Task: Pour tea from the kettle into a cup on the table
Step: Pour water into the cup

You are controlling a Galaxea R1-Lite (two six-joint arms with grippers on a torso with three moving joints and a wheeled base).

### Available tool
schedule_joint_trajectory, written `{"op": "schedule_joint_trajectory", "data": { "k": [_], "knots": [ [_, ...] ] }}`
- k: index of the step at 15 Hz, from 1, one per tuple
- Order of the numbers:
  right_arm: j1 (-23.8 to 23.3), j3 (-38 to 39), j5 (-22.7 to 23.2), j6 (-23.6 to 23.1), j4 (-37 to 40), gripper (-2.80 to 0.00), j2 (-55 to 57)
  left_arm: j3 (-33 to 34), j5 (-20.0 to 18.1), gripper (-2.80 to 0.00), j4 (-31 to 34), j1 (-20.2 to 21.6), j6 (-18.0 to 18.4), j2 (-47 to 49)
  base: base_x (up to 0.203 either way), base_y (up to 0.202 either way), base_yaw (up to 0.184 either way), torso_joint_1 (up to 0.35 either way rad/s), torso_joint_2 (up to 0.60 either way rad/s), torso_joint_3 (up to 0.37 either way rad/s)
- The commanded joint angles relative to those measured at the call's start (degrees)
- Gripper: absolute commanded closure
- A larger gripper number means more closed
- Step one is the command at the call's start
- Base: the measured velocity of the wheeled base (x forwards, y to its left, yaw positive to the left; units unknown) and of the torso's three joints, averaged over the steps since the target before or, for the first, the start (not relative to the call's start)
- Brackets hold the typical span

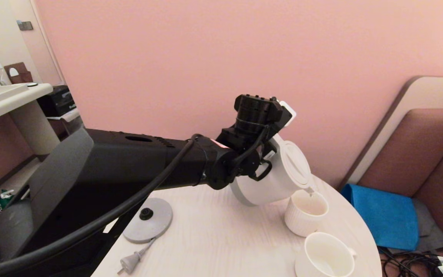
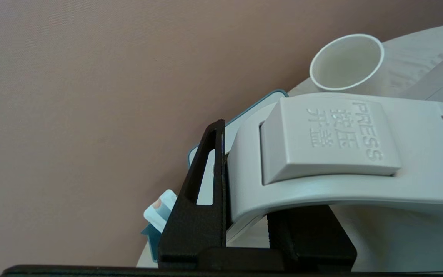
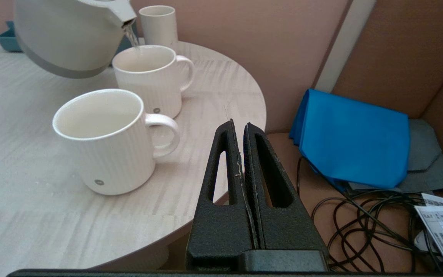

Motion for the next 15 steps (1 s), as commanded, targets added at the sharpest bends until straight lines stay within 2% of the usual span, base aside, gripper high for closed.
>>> {"op": "schedule_joint_trajectory", "data": {
  "k": [1,15],
  "knots": [
    [0.0,0.0,0.0,0.0,0.0,0.0,0.0,-0.1,0.2,0.0,-0.1,-0.1,0.6,0.4,0.0,0.0,0.0,0.0,0.0,0.0],
    [0.0,0.0,0.0,0.0,0.0,0.0,0.0,-0.2,0.7,0.0,0.5,-0.6,1.3,0.8,0.0,0.0,0.0,0.0,0.0,0.0]
  ]
}}
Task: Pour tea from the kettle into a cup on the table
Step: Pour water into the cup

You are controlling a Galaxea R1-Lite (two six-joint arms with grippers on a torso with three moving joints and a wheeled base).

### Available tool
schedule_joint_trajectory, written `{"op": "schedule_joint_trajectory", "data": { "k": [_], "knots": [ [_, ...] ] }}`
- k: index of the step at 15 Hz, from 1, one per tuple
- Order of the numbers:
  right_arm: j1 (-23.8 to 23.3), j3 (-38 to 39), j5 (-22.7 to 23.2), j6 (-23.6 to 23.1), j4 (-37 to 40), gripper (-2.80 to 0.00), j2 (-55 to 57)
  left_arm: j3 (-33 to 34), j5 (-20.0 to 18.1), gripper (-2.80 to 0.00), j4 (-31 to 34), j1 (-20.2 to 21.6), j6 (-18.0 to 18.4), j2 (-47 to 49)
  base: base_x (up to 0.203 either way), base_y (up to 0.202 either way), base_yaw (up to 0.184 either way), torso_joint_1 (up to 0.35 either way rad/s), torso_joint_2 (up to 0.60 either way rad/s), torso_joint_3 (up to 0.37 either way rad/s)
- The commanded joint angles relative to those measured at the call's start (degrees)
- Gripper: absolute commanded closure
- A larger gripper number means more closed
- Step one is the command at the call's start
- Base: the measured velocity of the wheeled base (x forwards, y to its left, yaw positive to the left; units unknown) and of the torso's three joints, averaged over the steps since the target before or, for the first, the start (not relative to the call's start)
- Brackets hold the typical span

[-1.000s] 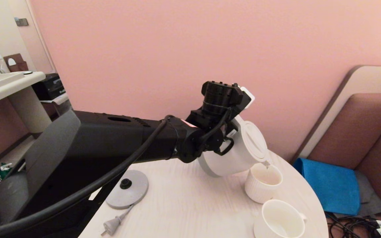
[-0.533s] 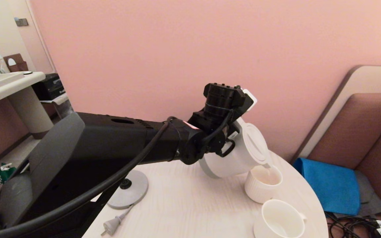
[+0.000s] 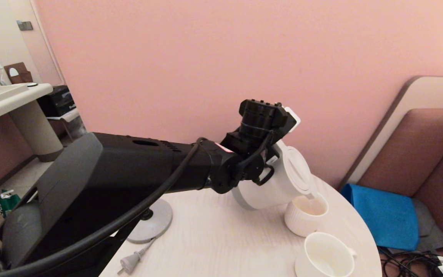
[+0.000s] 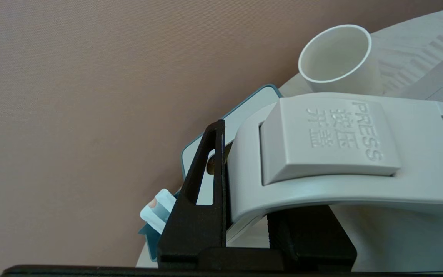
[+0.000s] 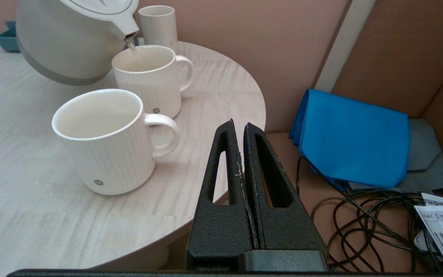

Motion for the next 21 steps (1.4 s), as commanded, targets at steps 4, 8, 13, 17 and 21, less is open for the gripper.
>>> {"op": "schedule_joint_trajectory", "data": {
  "k": [4,8,13,17,21],
  "knots": [
    [0.0,0.0,-0.1,0.0,0.0,0.0,0.0,-0.6,0.8,0.0,0.1,-0.1,0.6,0.1,0.0,0.0,0.0,0.0,0.0,0.0],
    [0.0,0.0,-0.1,0.0,0.0,0.0,0.0,-0.8,1.0,0.0,1.1,-0.4,0.6,0.1,0.0,0.0,0.0,0.0,0.0,0.0],
    [0.0,0.0,0.0,0.0,0.0,0.0,0.0,-0.7,1.7,0.0,0.5,-0.4,0.5,0.1,0.0,0.0,0.0,0.0,0.0,0.0],
    [0.0,0.0,0.0,0.0,0.0,0.0,0.0,-1.3,1.7,0.0,1.1,-0.7,0.7,0.4,0.0,0.0,0.0,0.0,0.0,0.0],
    [0.0,0.0,0.0,0.0,0.0,0.0,0.0,-1.3,1.7,0.0,1.1,-0.8,1.2,0.8,0.0,0.0,0.0,0.0,0.0,0.0]
  ]
}}
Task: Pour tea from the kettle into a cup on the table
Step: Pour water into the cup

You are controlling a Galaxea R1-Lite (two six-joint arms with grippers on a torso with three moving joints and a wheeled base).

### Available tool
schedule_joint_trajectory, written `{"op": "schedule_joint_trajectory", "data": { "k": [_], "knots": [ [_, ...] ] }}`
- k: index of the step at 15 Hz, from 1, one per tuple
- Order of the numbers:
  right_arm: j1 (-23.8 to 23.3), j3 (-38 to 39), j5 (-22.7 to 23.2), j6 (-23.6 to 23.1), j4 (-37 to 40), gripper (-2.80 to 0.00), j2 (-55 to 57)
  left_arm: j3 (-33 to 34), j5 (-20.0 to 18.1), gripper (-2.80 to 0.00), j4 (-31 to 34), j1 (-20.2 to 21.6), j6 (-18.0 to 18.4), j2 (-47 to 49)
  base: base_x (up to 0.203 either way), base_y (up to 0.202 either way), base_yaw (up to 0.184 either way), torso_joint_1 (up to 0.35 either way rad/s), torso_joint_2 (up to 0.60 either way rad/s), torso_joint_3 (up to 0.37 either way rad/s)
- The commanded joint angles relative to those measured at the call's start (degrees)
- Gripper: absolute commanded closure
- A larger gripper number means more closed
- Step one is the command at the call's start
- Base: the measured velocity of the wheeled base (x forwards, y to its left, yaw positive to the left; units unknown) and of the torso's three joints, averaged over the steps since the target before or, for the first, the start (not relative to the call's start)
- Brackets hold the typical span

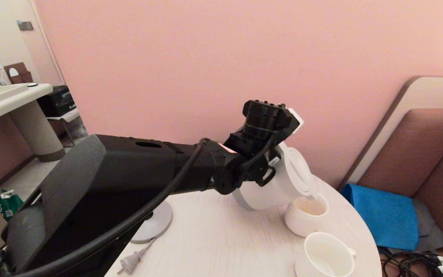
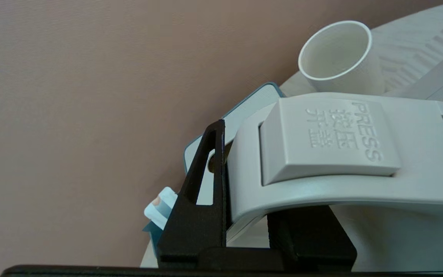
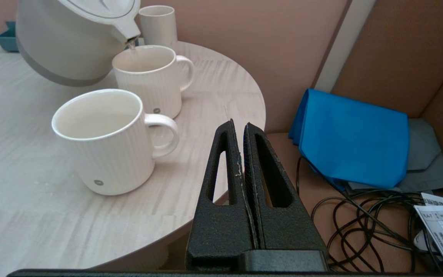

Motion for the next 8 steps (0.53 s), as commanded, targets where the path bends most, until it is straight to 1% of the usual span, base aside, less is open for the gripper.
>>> {"op": "schedule_joint_trajectory", "data": {
  "k": [1,8],
  "knots": [
    [0.0,0.0,0.0,0.0,0.0,0.0,0.0,0.0,0.2,0.0,0.0,0.0,0.7,0.3,0.0,0.0,0.0,0.0,0.0,0.0],
    [0.0,0.0,-0.1,0.0,0.0,0.0,0.0,0.0,0.2,0.0,-0.1,0.0,1.2,0.2,0.0,0.0,0.0,0.0,0.0,0.0]
  ]
}}
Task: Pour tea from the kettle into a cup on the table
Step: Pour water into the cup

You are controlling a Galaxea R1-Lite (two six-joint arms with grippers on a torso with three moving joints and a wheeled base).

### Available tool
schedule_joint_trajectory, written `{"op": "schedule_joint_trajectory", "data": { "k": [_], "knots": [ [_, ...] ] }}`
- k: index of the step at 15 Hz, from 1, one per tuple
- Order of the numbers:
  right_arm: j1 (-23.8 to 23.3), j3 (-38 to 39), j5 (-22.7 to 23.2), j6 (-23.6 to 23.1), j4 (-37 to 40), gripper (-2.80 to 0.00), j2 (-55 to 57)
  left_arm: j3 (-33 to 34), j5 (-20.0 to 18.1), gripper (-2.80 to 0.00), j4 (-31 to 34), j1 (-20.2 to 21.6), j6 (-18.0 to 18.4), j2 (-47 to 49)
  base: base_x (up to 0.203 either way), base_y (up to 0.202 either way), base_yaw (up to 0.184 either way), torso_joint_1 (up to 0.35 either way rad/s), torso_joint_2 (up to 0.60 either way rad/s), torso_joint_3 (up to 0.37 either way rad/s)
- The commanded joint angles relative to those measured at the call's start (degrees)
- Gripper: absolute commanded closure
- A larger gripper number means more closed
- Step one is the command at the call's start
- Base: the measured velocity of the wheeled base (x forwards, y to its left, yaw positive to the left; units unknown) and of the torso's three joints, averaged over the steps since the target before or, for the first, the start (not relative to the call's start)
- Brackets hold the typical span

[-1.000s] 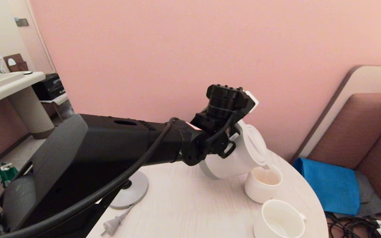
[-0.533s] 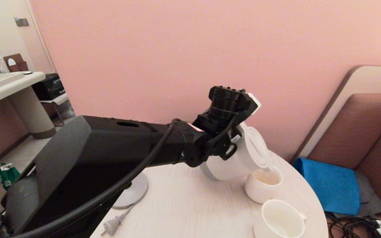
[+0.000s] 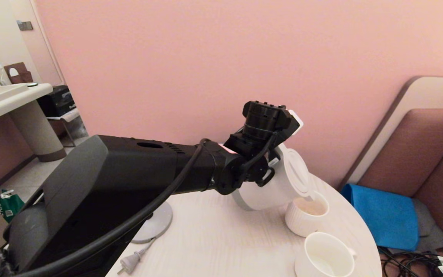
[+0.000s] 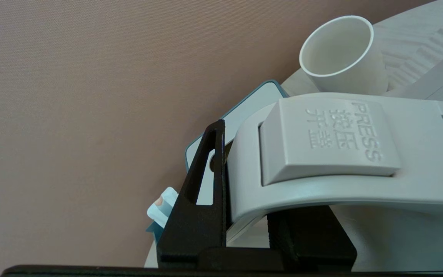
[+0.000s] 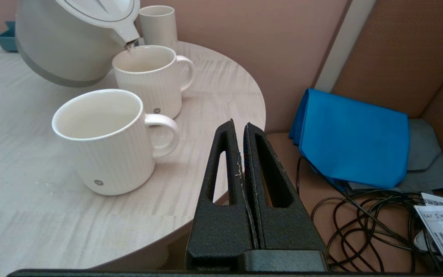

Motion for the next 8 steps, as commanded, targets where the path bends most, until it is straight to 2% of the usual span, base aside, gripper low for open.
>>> {"op": "schedule_joint_trajectory", "data": {
  "k": [1,8],
  "knots": [
    [0.0,0.0,0.0,0.0,0.0,0.0,0.0,0.0,0.2,0.0,-0.1,0.0,0.1,0.0,0.0,0.0,0.0,0.0,0.0,0.0],
    [0.0,0.0,0.0,0.0,0.0,0.0,0.0,0.0,0.2,0.0,-0.6,0.2,-0.3,-0.6,0.0,0.0,0.0,0.0,0.0,0.0]
  ]
}}
